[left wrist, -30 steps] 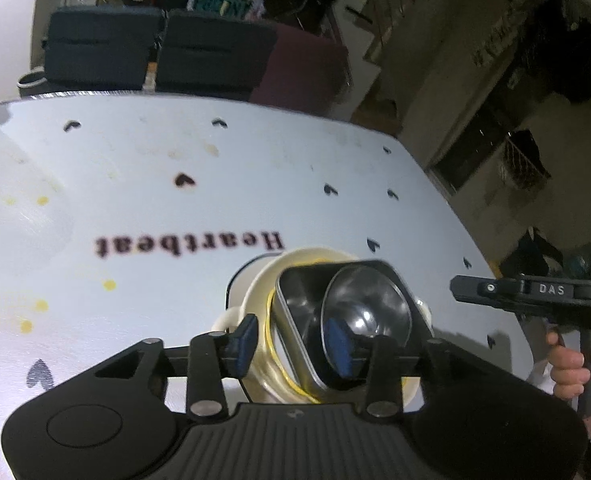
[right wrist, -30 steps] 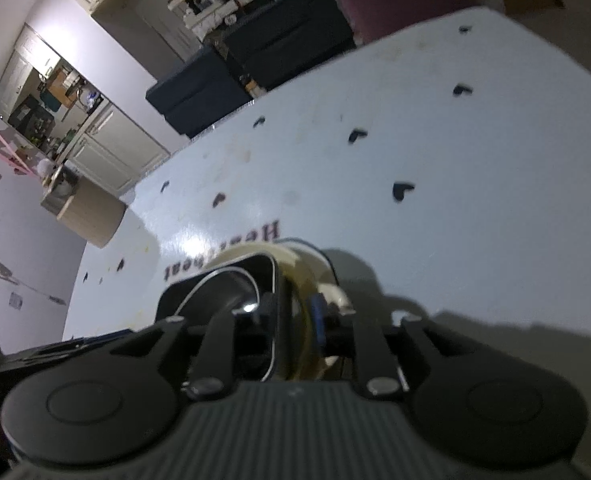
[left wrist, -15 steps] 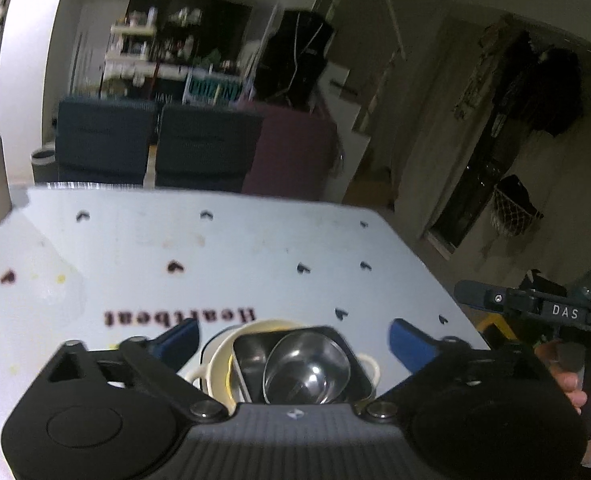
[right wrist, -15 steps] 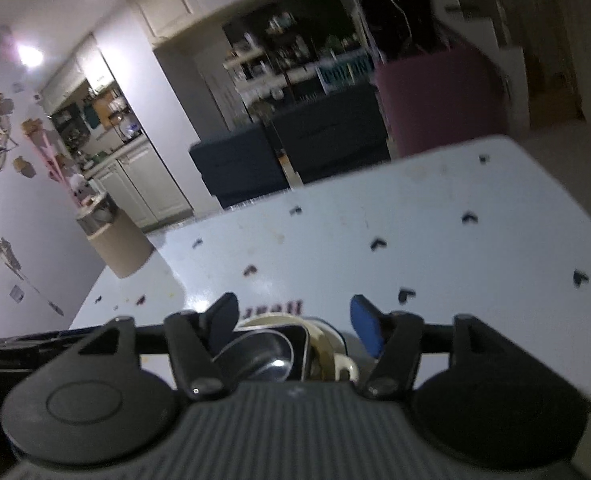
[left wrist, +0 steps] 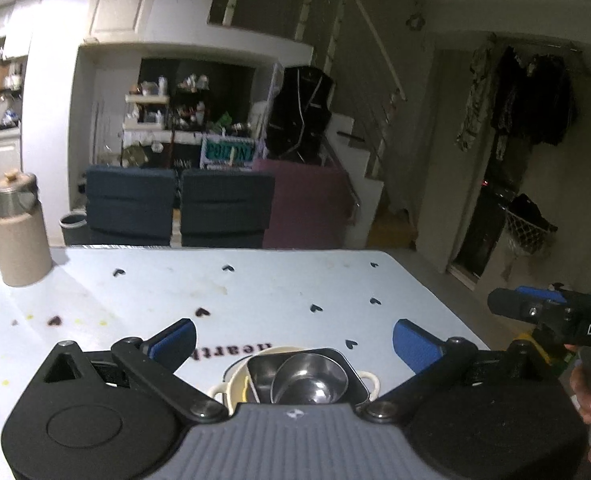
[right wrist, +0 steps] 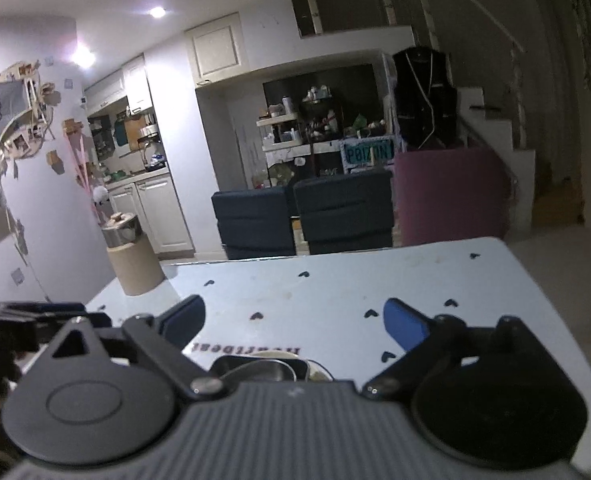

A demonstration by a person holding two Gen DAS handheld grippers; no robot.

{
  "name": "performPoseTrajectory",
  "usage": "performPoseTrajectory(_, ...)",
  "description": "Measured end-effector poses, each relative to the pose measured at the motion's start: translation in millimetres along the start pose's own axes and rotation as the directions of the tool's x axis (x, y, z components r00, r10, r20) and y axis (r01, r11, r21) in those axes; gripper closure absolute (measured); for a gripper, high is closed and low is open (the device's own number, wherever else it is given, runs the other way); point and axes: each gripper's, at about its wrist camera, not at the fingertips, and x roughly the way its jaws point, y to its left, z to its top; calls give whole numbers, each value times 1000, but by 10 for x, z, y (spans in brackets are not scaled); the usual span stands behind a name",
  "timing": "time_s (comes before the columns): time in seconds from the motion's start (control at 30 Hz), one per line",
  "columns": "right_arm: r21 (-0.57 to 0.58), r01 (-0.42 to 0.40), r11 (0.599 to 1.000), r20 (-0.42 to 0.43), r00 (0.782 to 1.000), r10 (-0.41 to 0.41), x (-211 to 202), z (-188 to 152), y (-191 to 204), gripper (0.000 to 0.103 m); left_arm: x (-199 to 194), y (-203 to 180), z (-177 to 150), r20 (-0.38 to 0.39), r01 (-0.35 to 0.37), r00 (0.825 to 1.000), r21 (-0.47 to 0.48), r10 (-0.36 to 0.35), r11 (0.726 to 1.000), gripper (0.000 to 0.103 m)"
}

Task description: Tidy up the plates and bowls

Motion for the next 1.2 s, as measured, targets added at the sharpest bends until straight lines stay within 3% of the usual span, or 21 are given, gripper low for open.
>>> performPoseTrajectory(0.13, -19, 26, 999, 22, 999, -25, -147, -40, 62, 1, -181, -75, -79, 36, -58, 998, 22, 57, 998, 0)
performPoseTrajectory(0.4, -54, 39, 998, 26, 999, -37, -341, -243, 185, 1, -313, -136, -272, 40, -101, 994, 42, 99, 994, 0)
performPoseTrajectory(0.6, -68, 71, 995, 1, 997, -71, -379, -458, 183, 1, -337, -127, -460, 28, -108, 994, 39, 107, 993, 0)
performPoseTrajectory(1.2, -99, 132, 986, -36, 990, -136, -433, -906, 153, 1, -308, -36, -956, -16, -241, 970, 42, 242, 970, 0)
